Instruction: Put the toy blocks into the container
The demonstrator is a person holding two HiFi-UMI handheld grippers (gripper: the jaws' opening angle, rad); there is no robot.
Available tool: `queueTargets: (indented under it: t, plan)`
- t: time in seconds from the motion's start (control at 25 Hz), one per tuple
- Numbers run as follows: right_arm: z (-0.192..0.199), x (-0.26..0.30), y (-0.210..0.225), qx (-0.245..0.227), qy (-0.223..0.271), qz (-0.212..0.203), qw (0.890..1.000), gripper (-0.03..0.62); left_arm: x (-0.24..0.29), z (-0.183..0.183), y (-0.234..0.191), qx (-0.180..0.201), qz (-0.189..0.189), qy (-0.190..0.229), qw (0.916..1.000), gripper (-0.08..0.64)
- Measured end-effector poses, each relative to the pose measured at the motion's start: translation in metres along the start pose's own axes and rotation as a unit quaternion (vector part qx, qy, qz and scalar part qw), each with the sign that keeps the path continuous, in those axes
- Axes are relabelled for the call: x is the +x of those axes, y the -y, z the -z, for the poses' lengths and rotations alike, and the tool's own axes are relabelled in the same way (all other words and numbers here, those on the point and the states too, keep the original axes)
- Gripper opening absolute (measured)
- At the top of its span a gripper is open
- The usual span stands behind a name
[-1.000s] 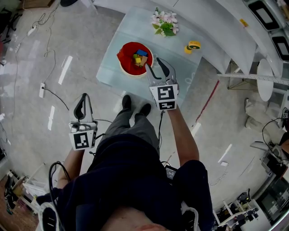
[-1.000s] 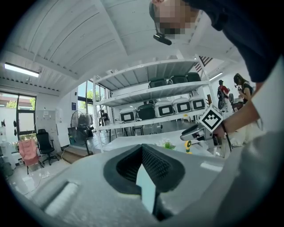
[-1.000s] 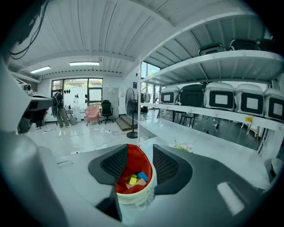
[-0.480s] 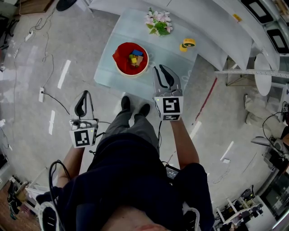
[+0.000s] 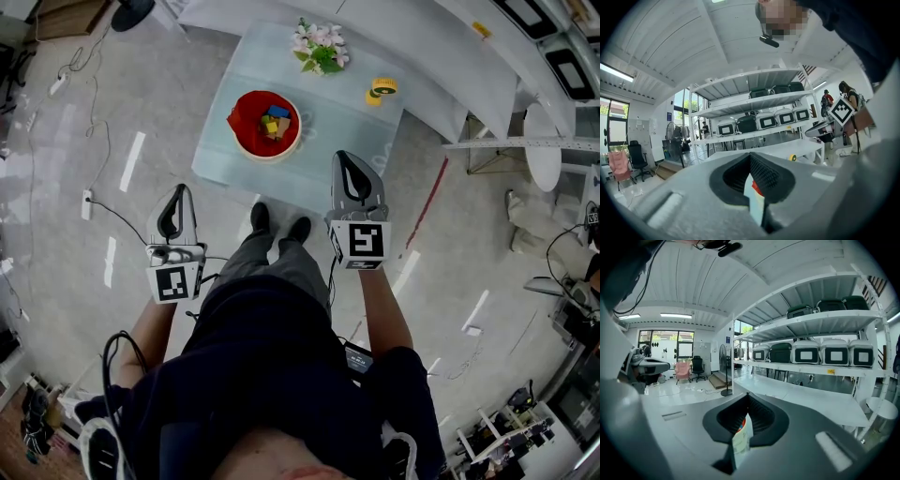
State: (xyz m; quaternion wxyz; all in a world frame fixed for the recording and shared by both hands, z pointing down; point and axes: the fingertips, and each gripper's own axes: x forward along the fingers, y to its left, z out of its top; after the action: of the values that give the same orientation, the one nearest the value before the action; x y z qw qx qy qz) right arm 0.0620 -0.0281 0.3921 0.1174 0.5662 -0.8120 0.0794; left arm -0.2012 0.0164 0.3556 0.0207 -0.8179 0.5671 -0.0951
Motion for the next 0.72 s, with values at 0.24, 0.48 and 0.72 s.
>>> queueTargets:
  t: [0.24, 0.48, 0.72]
  plan:
    - [-0.009, -0.021, 0.006, 0.005, 0.008, 0.011, 1.0, -0.001, 0.006, -0.007, 0.006, 0.002, 0.006, 0.008, 0.9999, 0.002]
    - [-0.017, -0.041, 0.015, 0.016, 0.023, 0.027, 0.999, -0.002, 0.01, -0.011, 0.01, 0.004, 0.011, 0.013, 0.9999, 0.002]
    - [-0.013, -0.058, 0.02, 0.017, 0.023, 0.044, 0.999, -0.002, 0.013, -0.016, 0.015, 0.004, 0.015, 0.019, 0.9997, 0.002]
